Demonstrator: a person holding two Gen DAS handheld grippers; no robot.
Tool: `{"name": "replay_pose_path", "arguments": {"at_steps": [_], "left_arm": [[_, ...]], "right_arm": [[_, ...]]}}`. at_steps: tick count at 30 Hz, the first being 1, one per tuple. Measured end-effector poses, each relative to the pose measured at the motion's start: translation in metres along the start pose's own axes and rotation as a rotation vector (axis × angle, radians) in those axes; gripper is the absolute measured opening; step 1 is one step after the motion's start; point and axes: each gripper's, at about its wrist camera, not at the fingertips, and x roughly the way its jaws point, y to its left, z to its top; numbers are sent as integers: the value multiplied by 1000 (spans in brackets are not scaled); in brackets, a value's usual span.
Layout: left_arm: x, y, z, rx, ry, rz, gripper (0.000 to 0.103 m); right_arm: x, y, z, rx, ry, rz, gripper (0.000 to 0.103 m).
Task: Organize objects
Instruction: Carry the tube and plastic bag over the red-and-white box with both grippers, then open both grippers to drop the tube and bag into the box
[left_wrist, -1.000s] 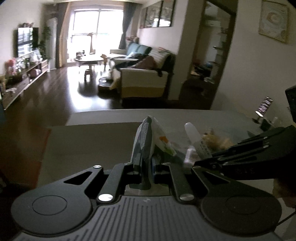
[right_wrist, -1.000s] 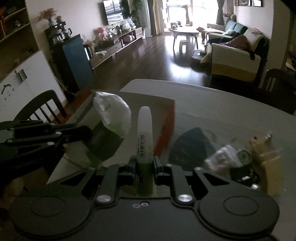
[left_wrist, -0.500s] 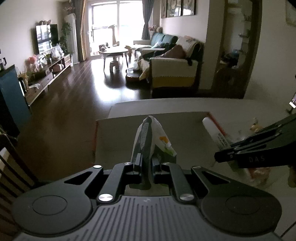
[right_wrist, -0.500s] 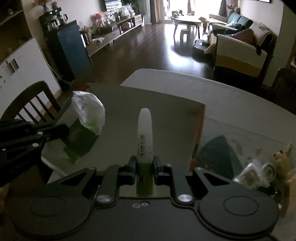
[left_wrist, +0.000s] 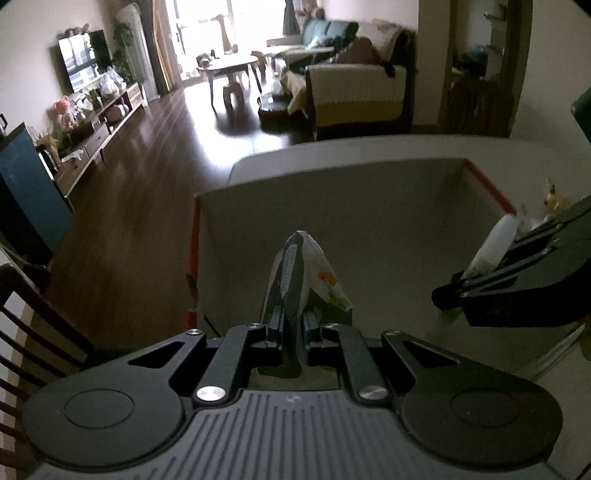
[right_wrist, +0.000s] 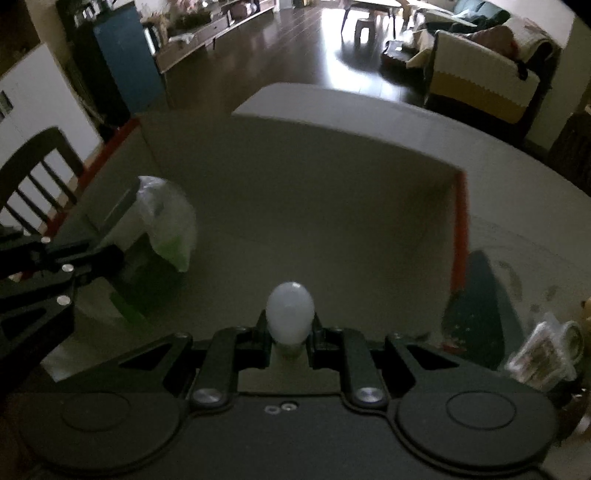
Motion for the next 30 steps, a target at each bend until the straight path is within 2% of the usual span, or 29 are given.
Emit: {"name": "replay_pose_path", "arguments": {"at_steps": [13,16,18,20,24,30], "left_arm": [[26,6,-11,-18,99,-5,9],[25,6,-12,-19,100,-10,9],[24,6,-12,-23,97,-12,9],[24,5,-13,-22,94,-9,9],[23,3,-14,-35,92,-4,10],[16,0,-15,-44,83,8,10]], "right_arm": [[30,11,4,2,109,-24,19],[29,11,3,10,131,-10,23],[28,10,2,19,142,-4,32],[24,6,-1,30,143,3,34],[11,3,-8,17,124,21,46],[-23,5,-21,-2,67,64,52]]}}
